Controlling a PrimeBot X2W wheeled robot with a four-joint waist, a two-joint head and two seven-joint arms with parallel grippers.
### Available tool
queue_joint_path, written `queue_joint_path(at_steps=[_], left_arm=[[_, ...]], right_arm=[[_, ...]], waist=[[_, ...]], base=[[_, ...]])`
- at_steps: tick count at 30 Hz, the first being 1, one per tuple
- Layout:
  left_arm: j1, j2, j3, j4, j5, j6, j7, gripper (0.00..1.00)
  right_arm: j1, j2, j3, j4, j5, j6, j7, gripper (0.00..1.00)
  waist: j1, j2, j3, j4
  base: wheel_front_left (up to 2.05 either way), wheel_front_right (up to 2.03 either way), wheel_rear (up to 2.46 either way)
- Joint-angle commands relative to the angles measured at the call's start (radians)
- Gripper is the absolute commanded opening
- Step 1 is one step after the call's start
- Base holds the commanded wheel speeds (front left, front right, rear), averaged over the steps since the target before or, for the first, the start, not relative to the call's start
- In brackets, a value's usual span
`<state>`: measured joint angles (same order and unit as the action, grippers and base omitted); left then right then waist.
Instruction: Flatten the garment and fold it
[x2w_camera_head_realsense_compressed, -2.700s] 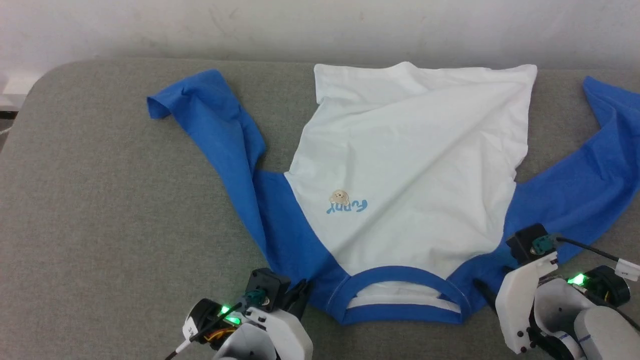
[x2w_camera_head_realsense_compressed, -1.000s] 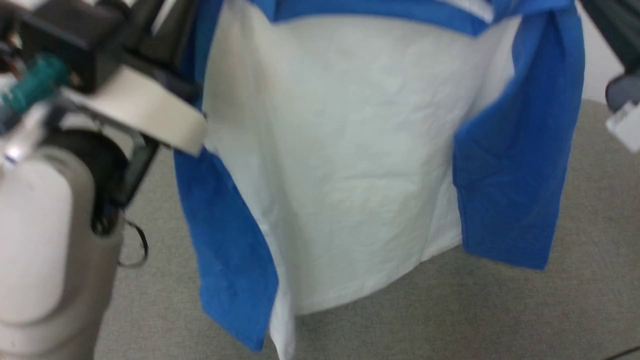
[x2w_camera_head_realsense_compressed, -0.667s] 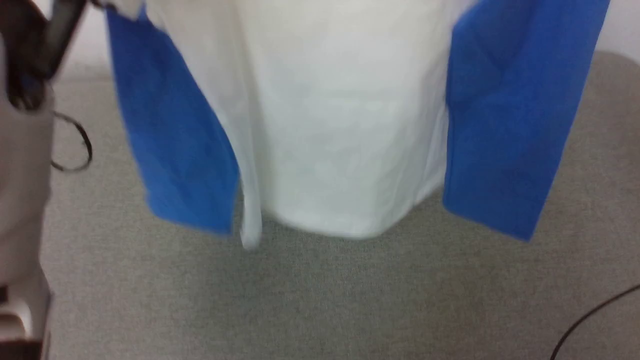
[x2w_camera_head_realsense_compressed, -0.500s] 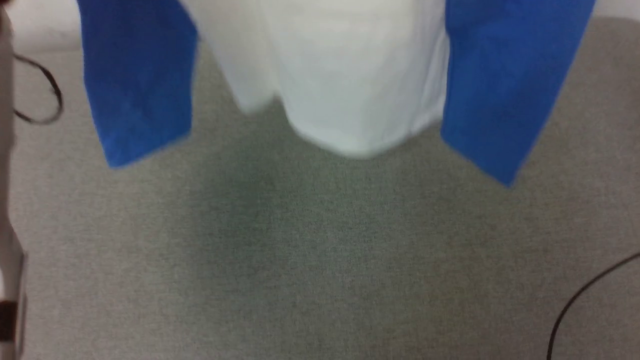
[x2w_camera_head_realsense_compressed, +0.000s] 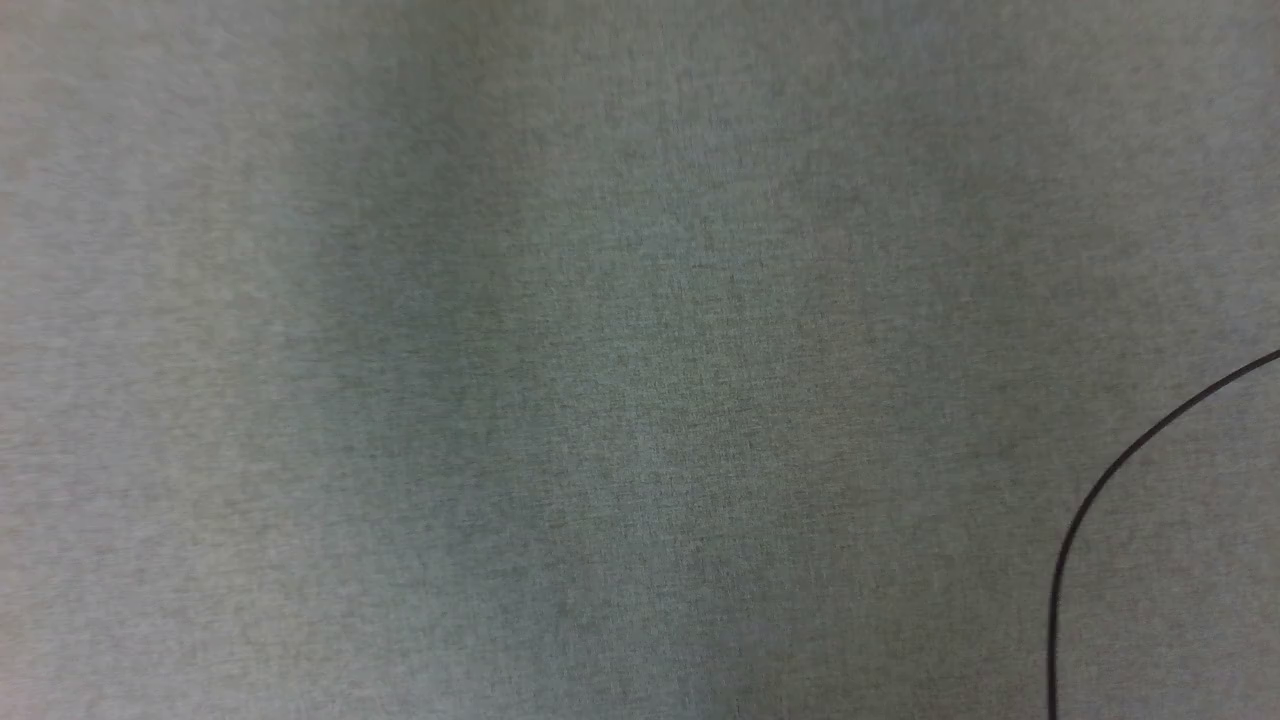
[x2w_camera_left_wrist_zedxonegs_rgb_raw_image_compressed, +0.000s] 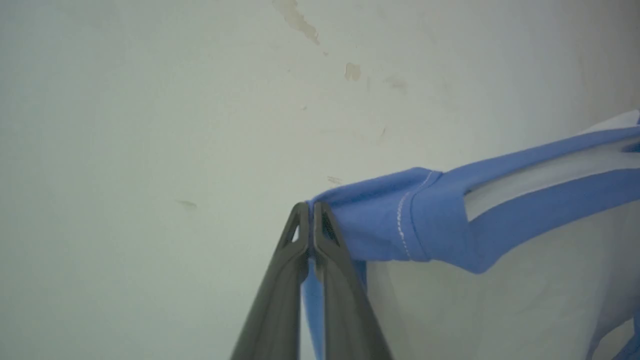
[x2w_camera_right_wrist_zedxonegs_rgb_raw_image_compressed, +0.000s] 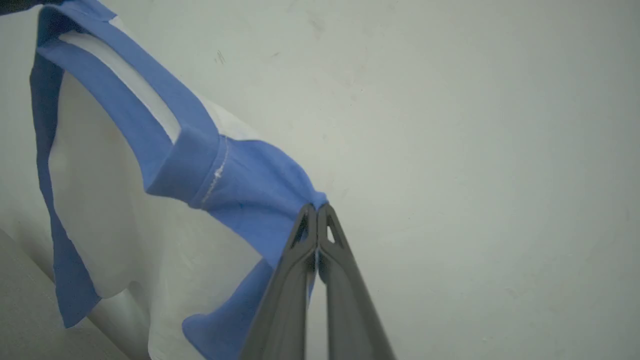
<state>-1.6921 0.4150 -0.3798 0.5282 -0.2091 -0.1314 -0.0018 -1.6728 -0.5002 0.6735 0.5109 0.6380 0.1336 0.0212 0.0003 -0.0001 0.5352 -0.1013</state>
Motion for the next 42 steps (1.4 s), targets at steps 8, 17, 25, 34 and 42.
queue_joint_path(at_steps=[8,17,25,34,42], left_arm=[[0.100,-0.025,-0.099,0.172,-0.024,0.001,-0.137,0.00],[0.436,-0.087,-0.179,0.224,-0.079,0.001,-0.236,0.00],[0.814,-0.096,-0.228,0.185,-0.126,0.014,-0.247,0.00],[1.115,-0.039,-0.282,0.067,-0.153,0.032,-0.176,0.00],[1.352,0.040,-0.300,-0.139,-0.199,0.084,-0.068,0.00]], right_arm=[[0.082,0.039,0.139,0.111,0.030,-0.003,-0.133,0.00],[0.348,0.029,0.291,0.120,0.111,-0.003,-0.210,0.00],[0.615,-0.019,0.388,0.060,0.193,-0.003,-0.225,0.00],[0.834,-0.092,0.446,-0.023,0.262,-0.003,-0.186,0.00],[1.008,-0.157,0.446,-0.077,0.329,-0.003,-0.116,0.00]], waist=[[-0.0003,0.0001,0.059,0.020],[-0.0003,0.0001,-0.075,0.053],[-0.0003,0.0001,-0.257,0.066],[-0.0003,0.0001,-0.409,0.075],[-0.0003,0.0001,-0.521,0.082]], base=[[0.00,0.00,0.00],[0.00,0.00,0.00],[0.00,0.00,0.00],[0.00,0.00,0.00],[0.00,0.00,0.00]])
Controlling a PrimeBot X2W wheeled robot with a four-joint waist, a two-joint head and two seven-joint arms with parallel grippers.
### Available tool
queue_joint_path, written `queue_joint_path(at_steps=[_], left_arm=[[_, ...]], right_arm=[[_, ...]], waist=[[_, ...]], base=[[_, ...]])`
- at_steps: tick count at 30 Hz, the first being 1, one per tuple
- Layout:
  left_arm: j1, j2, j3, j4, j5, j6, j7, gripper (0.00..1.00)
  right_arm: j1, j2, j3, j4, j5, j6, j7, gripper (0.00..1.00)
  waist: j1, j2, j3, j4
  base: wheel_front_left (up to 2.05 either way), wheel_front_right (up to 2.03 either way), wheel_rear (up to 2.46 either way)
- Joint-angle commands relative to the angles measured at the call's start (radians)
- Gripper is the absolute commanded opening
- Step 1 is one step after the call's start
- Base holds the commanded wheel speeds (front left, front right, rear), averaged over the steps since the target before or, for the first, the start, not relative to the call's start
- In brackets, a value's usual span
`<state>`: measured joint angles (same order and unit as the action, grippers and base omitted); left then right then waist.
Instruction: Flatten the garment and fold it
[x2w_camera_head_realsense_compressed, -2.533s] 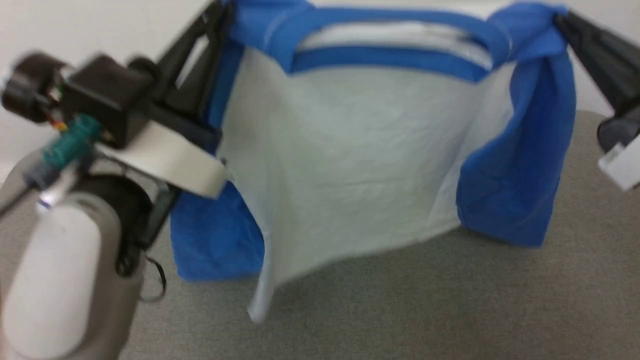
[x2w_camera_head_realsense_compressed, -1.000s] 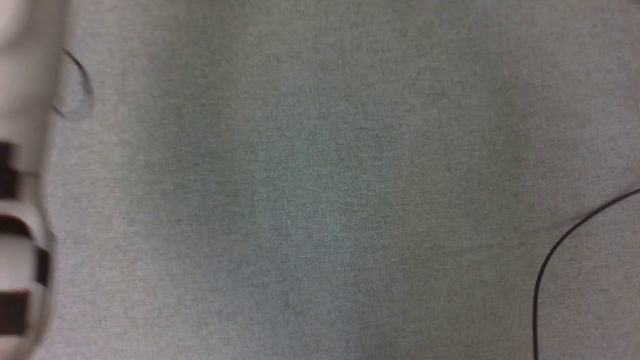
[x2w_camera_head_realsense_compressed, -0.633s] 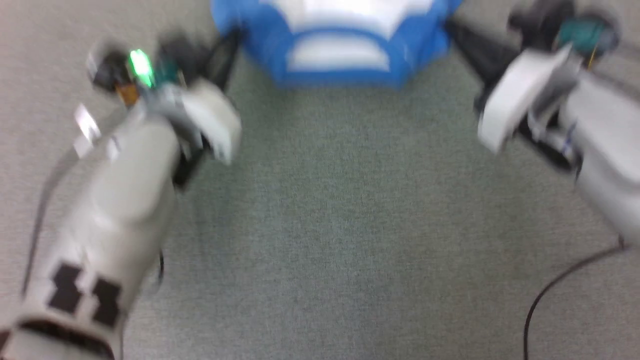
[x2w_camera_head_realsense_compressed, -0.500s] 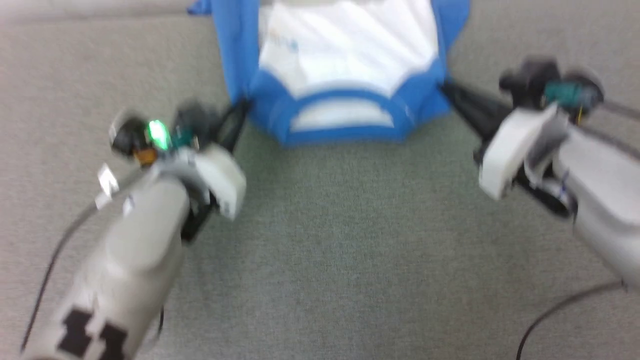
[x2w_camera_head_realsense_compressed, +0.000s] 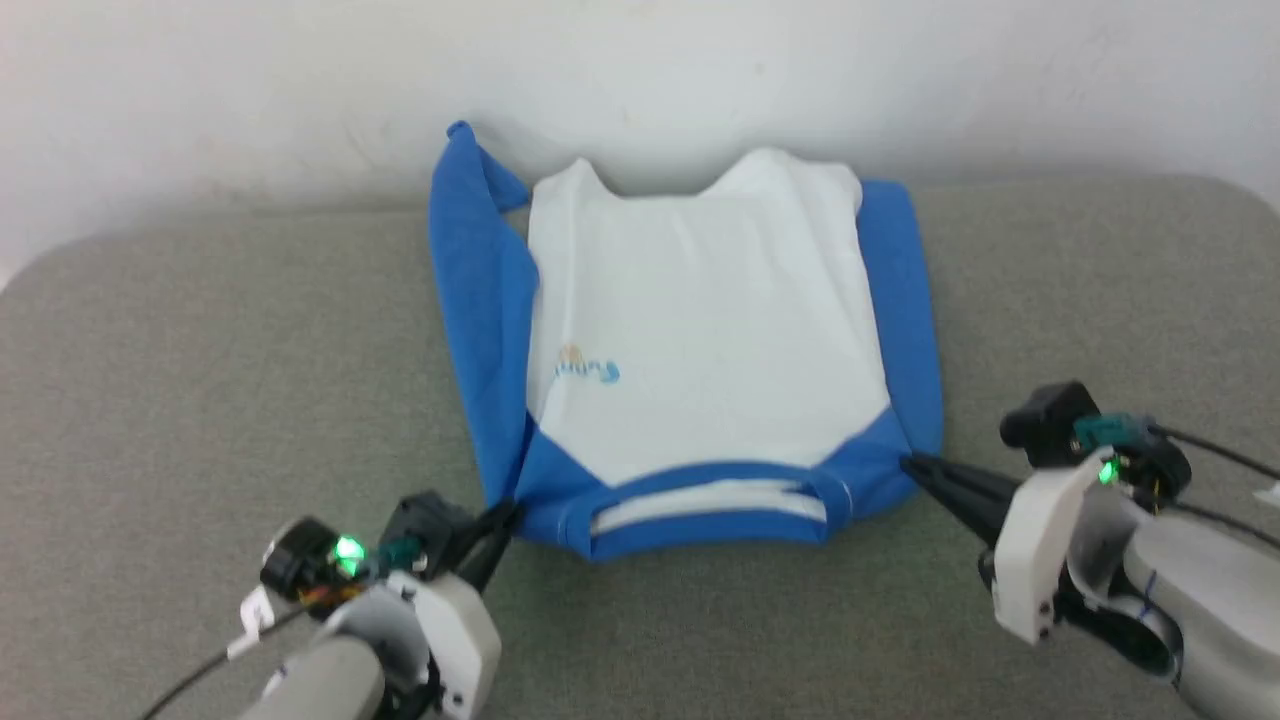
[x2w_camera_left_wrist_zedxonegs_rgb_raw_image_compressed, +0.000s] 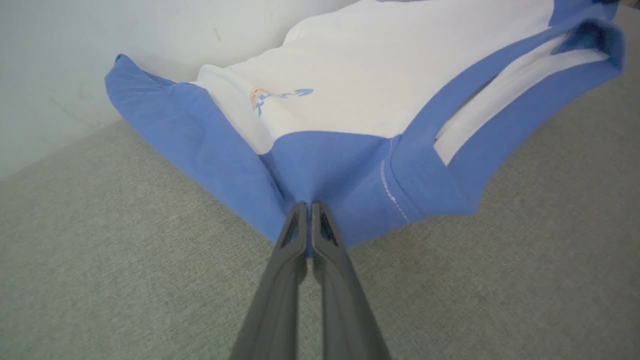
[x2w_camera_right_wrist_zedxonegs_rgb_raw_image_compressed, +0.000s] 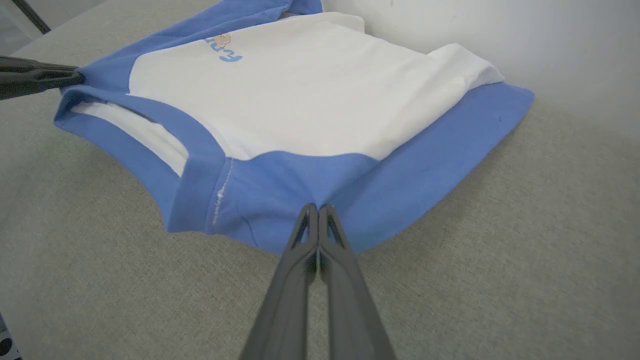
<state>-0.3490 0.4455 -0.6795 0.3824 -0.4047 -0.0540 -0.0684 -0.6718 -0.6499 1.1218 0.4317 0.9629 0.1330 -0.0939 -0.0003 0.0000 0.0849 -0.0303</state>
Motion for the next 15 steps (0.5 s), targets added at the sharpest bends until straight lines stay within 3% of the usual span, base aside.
queue_joint_path(at_steps=[1,8,15], left_arm=[[0.037,0.019,0.000,-0.021,-0.011,0.017,0.012,0.00],[0.196,0.070,-0.020,-0.208,-0.044,0.062,0.088,0.00],[0.308,0.097,-0.056,-0.311,-0.082,0.071,0.151,0.00]], right_arm=[[0.026,-0.015,-0.003,-0.007,0.009,-0.002,0.007,0.00],[0.183,-0.077,-0.034,-0.077,0.071,-0.002,0.087,0.00],[0.349,-0.148,-0.091,-0.154,0.161,-0.002,0.230,0.00]], waist=[[0.0003,0.0000,-0.081,0.012],[0.0003,0.0000,-0.134,0.027],[0.0003,0.0000,-0.158,0.033]], base=[[0.00,0.00,0.00],[0.00,0.00,0.00],[0.00,0.00,0.00]])
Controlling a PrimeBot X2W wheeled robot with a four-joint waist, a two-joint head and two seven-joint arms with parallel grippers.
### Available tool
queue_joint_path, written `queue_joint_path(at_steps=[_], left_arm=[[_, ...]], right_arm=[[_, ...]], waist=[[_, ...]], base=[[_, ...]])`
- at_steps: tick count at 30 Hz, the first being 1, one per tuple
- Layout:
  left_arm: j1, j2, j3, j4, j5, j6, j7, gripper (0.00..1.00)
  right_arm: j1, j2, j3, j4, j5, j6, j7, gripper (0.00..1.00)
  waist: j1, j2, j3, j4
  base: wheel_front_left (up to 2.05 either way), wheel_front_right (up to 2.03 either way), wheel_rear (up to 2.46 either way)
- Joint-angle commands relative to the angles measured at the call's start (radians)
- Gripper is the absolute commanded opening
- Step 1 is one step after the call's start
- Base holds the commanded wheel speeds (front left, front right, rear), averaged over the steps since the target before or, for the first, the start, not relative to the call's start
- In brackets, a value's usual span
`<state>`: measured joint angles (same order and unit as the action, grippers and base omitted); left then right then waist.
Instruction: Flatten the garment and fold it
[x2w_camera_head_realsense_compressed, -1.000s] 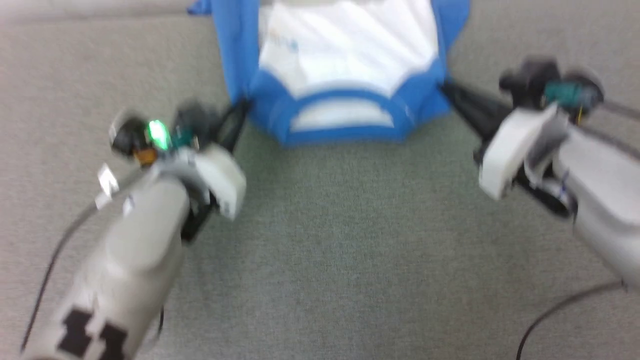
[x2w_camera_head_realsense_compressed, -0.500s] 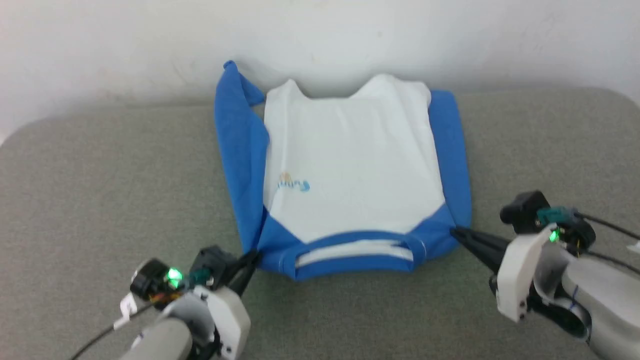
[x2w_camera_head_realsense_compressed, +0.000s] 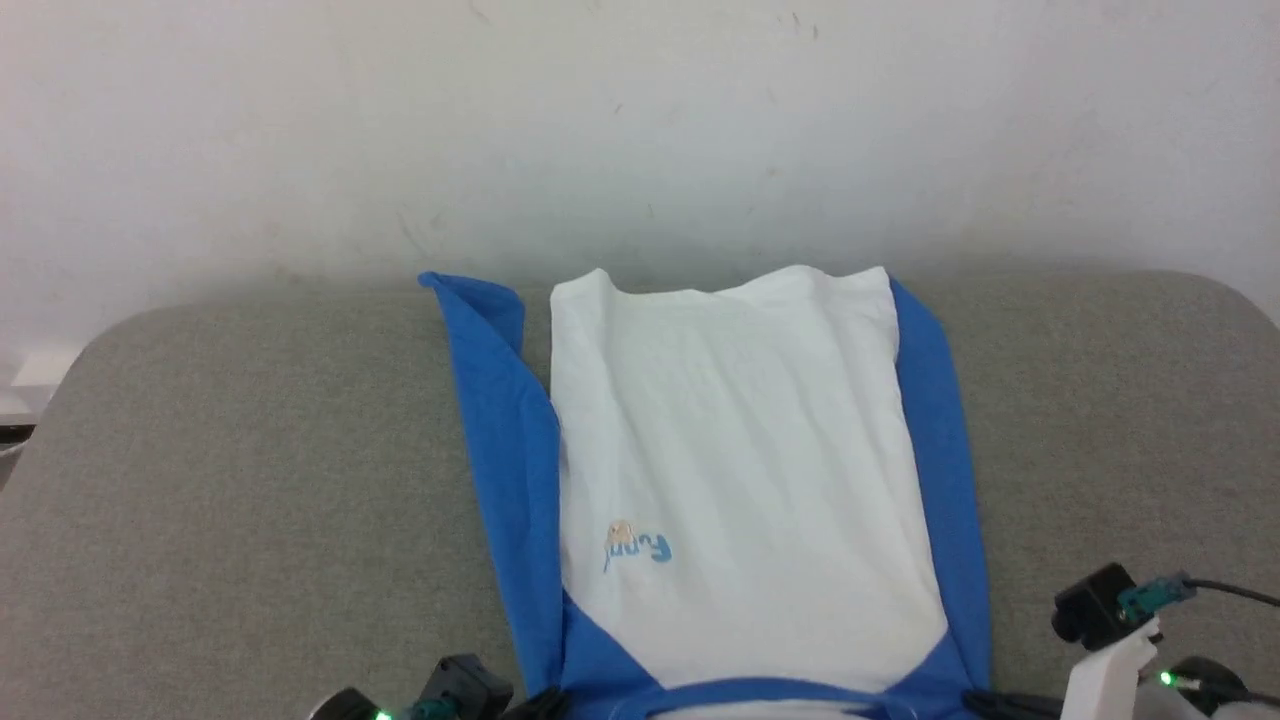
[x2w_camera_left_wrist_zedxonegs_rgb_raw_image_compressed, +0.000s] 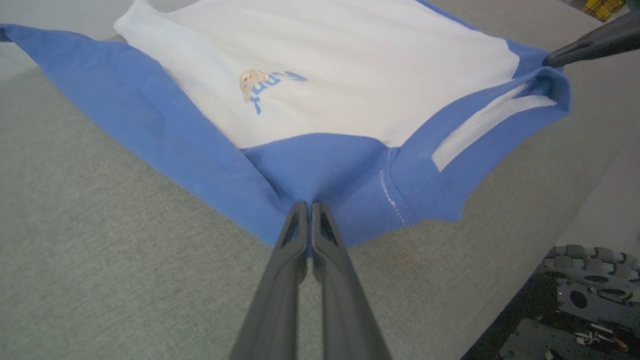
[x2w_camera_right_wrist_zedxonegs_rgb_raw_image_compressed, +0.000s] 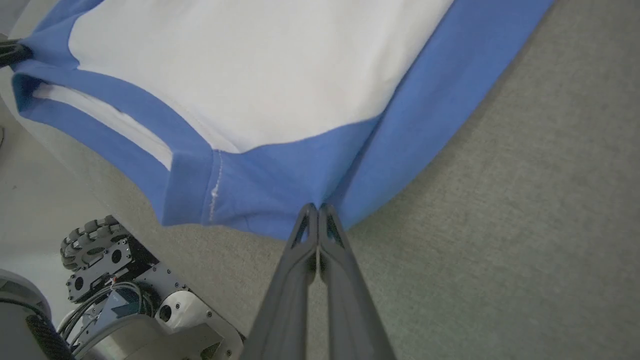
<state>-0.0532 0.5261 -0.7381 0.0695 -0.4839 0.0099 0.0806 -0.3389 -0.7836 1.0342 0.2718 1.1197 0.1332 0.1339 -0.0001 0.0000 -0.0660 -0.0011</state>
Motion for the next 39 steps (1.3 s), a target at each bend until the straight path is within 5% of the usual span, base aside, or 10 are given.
queue_joint_path(at_steps=[1,8,17,18,19,31,39], left_arm=[[0.028,0.020,-0.002,-0.007,-0.013,0.007,0.013,0.00],[0.125,0.054,-0.035,-0.064,-0.093,-0.008,0.118,0.00],[0.112,0.035,-0.048,-0.067,-0.097,-0.006,0.130,0.00],[0.103,0.031,-0.043,-0.068,-0.091,-0.002,0.119,0.45],[0.093,0.028,-0.038,-0.069,-0.084,0.004,0.108,1.00],[-0.010,0.030,0.090,-0.163,-0.074,0.052,-0.027,1.00],[-0.071,-0.043,0.236,-0.080,-0.041,0.165,-0.283,1.00]], right_arm=[[0.041,-0.024,-0.013,-0.007,0.019,-0.002,0.024,0.00],[0.192,-0.072,-0.090,-0.056,0.089,-0.002,0.175,0.00],[0.288,-0.032,-0.228,-0.091,0.027,-0.002,0.215,0.00],[0.290,-0.025,-0.254,-0.094,0.012,-0.002,0.203,0.09],[0.293,-0.016,-0.282,-0.097,0.001,-0.002,0.192,1.00],[0.336,0.041,-0.655,-0.180,-0.117,-0.002,0.181,1.00],[0.284,0.264,-0.923,-0.115,-0.444,-0.002,0.155,1.00]], waist=[[0.0001,0.0000,-0.011,0.005],[0.0001,0.0000,-0.024,0.008],[0.0001,0.0000,-0.004,0.019],[0.0001,0.0000,-0.001,0.020],[0.0001,0.0000,0.002,0.022],[0.0001,0.0000,0.021,0.046],[0.0001,0.0000,0.066,0.053]], base=[[0.00,0.00,0.00],[0.00,0.00,0.00],[0.00,0.00,0.00],[0.00,0.00,0.00],[0.00,0.00,0.00],[0.00,0.00,0.00],[0.00,0.00,0.00]])
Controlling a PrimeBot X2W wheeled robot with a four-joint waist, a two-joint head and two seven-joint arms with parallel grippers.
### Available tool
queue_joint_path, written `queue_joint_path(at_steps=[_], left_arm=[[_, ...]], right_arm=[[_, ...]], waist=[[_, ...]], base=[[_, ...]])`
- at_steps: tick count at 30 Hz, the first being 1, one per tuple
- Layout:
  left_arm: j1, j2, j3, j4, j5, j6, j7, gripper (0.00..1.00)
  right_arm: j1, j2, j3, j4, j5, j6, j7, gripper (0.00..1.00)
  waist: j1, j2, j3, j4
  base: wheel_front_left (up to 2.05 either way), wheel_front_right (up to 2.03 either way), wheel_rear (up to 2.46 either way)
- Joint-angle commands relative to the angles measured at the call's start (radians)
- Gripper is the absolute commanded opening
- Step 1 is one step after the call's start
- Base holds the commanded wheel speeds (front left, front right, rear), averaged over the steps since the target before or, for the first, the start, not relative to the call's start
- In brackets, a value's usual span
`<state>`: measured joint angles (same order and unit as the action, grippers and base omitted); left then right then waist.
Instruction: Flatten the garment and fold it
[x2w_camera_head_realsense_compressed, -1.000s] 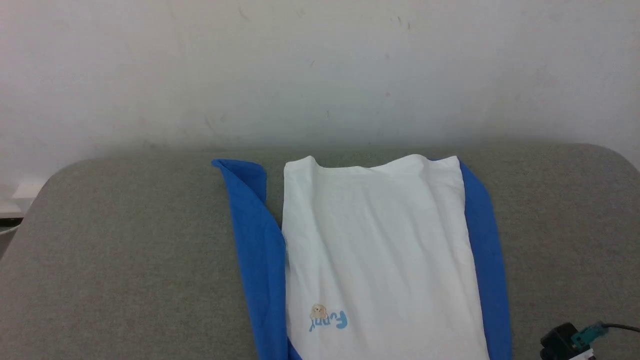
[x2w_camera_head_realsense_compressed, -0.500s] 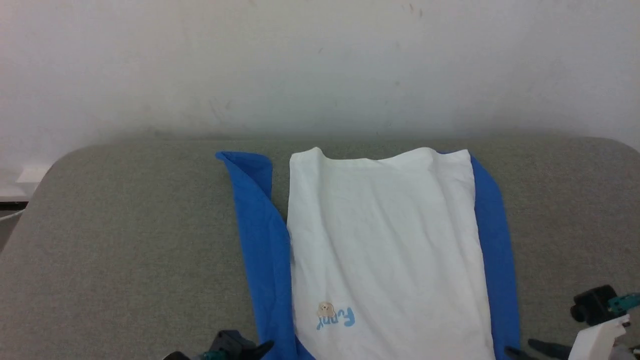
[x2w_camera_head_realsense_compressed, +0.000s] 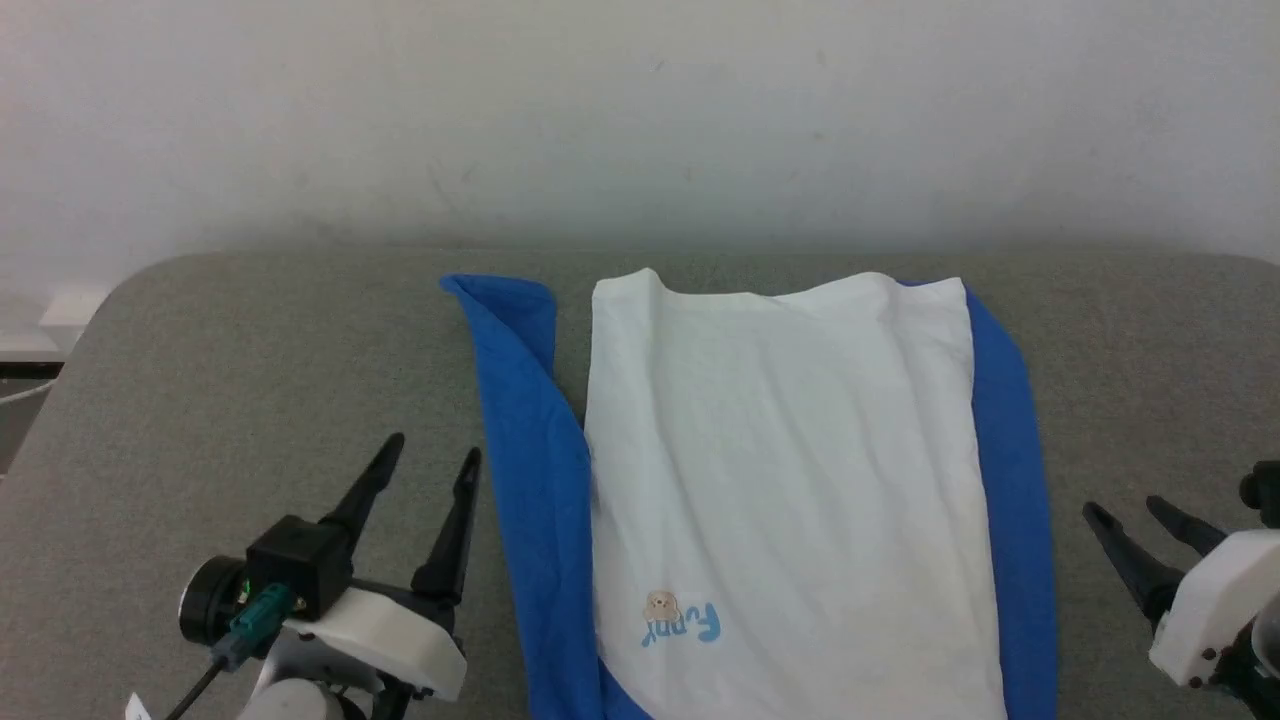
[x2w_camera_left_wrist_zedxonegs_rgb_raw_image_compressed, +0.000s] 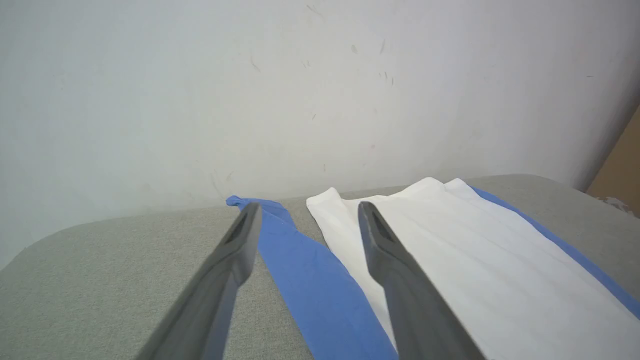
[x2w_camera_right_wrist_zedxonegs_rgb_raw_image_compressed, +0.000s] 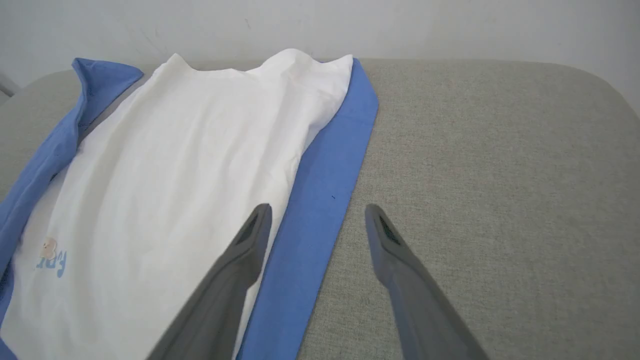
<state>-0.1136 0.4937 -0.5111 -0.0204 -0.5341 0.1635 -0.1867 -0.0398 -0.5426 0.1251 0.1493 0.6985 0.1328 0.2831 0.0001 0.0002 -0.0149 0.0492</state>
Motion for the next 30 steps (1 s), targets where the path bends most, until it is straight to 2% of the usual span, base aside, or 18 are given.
queue_joint_path(at_steps=[1,7,9,12,13,22,30], left_arm=[[-0.014,-0.022,0.024,0.021,0.016,0.027,-0.035,1.00],[0.001,-0.102,0.098,0.045,0.057,0.085,-0.074,1.00],[0.008,-0.128,0.124,0.029,0.084,0.086,-0.074,1.00],[0.020,-0.161,0.148,0.029,0.117,0.059,-0.075,1.00],[0.020,-0.161,0.148,0.029,0.117,0.059,-0.075,1.00],[0.020,-0.239,0.207,0.080,0.188,-0.034,-0.075,1.00],[0.023,-0.285,0.252,0.102,0.223,-0.081,-0.075,1.00]], right_arm=[[-0.022,0.055,-0.044,0.019,-0.064,-0.002,0.019,1.00],[-0.079,0.217,-0.187,0.064,-0.269,-0.002,0.120,1.00],[-0.104,0.247,-0.222,0.079,-0.318,-0.002,0.149,1.00],[-0.139,0.280,-0.258,0.106,-0.370,-0.002,0.190,1.00],[-0.139,0.280,-0.258,0.106,-0.370,-0.002,0.190,1.00],[-0.211,0.301,-0.315,0.240,-0.448,-0.002,0.256,1.00],[-0.228,0.293,-0.302,0.306,-0.443,-0.002,0.234,1.00]], waist=[[-0.0001,-0.0002,0.023,0.004],[-0.0001,-0.0002,0.080,0.017],[-0.0001,-0.0002,0.100,0.027],[-0.0001,-0.0002,0.122,0.044],[-0.0001,-0.0002,0.122,0.044],[-0.0001,-0.0002,0.159,0.086],[-0.0001,-0.0002,0.176,0.092]], base=[[0.00,0.00,0.00],[0.00,0.00,0.00],[0.00,0.00,0.00],[0.00,0.00,0.00],[0.00,0.00,0.00],[0.00,0.00,0.00],[0.00,0.00,0.00]])
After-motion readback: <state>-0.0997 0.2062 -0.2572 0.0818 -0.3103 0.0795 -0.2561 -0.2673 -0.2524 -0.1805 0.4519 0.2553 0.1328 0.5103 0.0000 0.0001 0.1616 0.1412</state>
